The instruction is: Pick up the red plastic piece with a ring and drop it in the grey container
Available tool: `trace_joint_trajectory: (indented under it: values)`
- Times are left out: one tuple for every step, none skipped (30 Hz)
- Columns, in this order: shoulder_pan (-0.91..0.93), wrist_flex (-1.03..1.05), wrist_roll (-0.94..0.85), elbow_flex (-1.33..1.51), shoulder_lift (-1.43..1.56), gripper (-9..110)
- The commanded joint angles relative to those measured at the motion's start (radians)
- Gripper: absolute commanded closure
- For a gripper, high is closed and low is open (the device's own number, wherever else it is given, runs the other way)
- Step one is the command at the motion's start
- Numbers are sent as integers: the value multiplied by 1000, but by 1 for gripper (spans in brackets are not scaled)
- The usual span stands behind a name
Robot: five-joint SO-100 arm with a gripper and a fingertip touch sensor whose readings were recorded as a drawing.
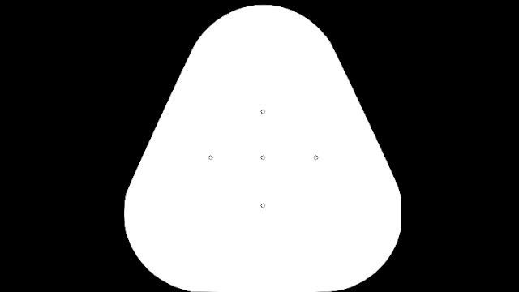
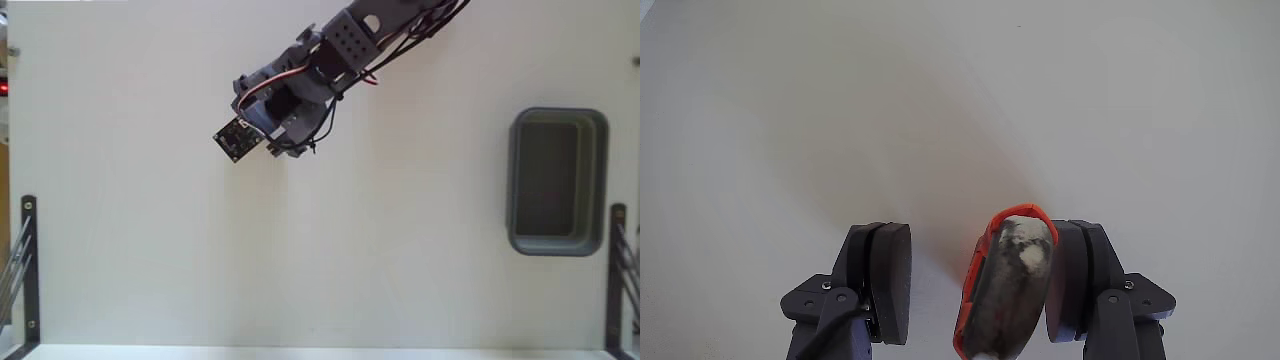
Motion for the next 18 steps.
trace_joint_trajectory:
  values:
    - [19,-5,5,6,15,25]
    - [19,-5,5,6,15,25]
    - [19,-5,5,6,15,26]
    - [19,-5,5,6,15,26]
    - [19,-5,5,6,15,26]
    - [19,-5,5,6,15,27]
    - [19,-5,5,6,15,27]
    - [19,-5,5,6,15,27]
    - [19,-5,5,6,15,27]
    - [19,-5,5,6,15,27]
    - [19,-5,5,6,15,28]
    - [19,-5,5,6,15,28]
    - [19,-5,5,6,15,28]
    - [19,-5,5,6,15,29]
    - [19,-5,5,6,15,29]
    - [19,-5,5,6,15,29]
    - [19,-5,5,6,15,30]
    - [19,-5,5,6,15,30]
